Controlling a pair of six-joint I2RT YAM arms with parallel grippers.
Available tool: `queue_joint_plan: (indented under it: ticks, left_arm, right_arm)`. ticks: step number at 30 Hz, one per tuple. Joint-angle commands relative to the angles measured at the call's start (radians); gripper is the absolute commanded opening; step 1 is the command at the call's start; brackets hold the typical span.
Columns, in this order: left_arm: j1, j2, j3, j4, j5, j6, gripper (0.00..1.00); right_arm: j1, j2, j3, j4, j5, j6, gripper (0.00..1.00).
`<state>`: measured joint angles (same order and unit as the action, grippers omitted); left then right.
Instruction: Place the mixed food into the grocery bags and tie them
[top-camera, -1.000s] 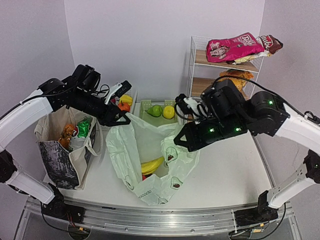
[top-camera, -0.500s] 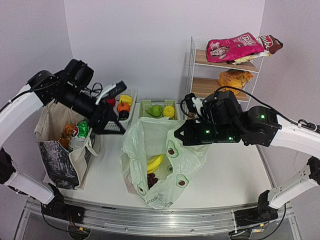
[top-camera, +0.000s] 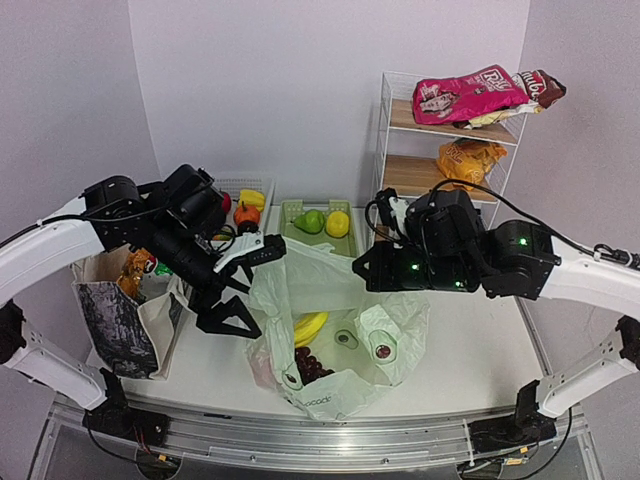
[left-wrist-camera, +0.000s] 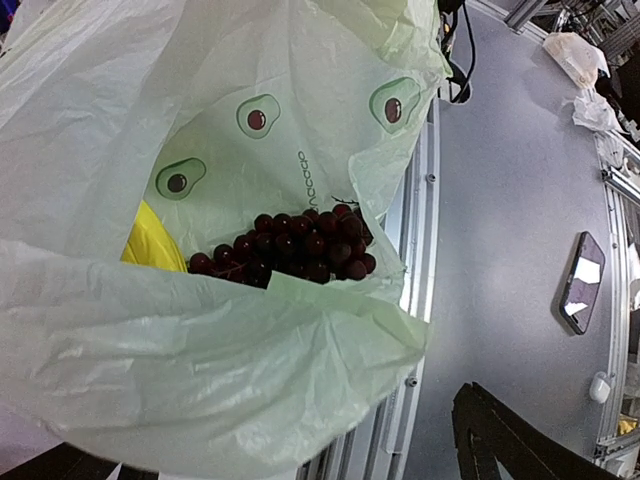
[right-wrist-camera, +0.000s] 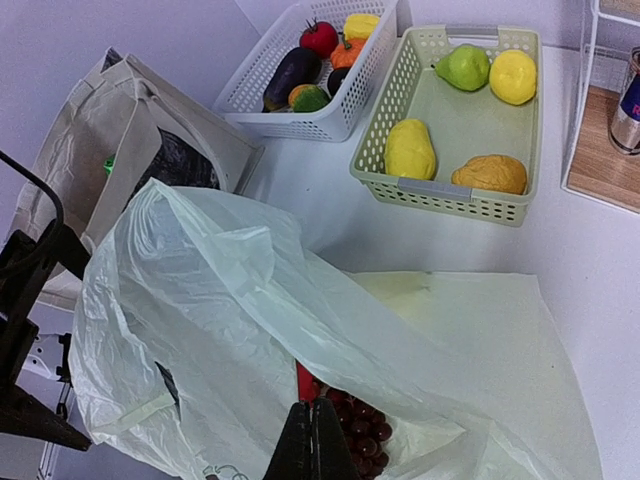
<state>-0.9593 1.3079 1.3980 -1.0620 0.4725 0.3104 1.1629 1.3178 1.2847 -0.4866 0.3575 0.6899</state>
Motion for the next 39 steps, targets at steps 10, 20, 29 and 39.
queue_joint_plan:
  ticks: [10,20,29,39]
  left_arm:
    - [-0.048,0.055,0.047,0.207,-0.103,0.002,0.26]
    - [-0.047,-0.002,0.029,0.22,-0.089,-0.013,0.0]
    - [-0.047,-0.01,0.02,0.213,-0.098,-0.024,0.0]
    - [-0.047,-0.009,0.022,0.212,-0.097,-0.027,0.0]
  right_arm:
    - [0.0,0.019,0.226,-0.439,-0.084,0.021,0.36]
    - [0.0,-0.007,0.191,-0.597,-0.287,0.046,0.92]
    - [0.0,-0.001,0.221,-0.653,-0.413,-0.026,0.92]
    - [0.028,0.161,0.258,-0.647,-0.498,-0.113,0.93]
